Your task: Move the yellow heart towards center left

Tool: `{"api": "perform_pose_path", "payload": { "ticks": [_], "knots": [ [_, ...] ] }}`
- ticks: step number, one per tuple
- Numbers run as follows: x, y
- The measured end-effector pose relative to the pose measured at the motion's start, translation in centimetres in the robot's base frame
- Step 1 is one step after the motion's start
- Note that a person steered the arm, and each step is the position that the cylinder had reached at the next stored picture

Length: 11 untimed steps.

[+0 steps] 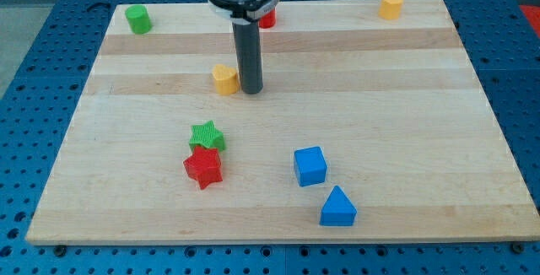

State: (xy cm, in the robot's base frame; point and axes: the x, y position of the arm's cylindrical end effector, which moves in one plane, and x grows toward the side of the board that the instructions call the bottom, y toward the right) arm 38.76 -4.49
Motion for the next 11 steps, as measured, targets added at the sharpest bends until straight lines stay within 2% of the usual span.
{"api": "perform_pose_path", "payload": {
  "ticks": [1,3,4,6,7,8,9,11],
  "knots": [
    [-2.7,-2.5],
    [-2.2,-16.7],
    [-2.9,-15.4],
    [-2.0,-5.9],
    [-0.6,-6.6],
    [0.2,-10.8],
    [-0.5,-9.3],
    [-0.4,2.7]
  ]
}}
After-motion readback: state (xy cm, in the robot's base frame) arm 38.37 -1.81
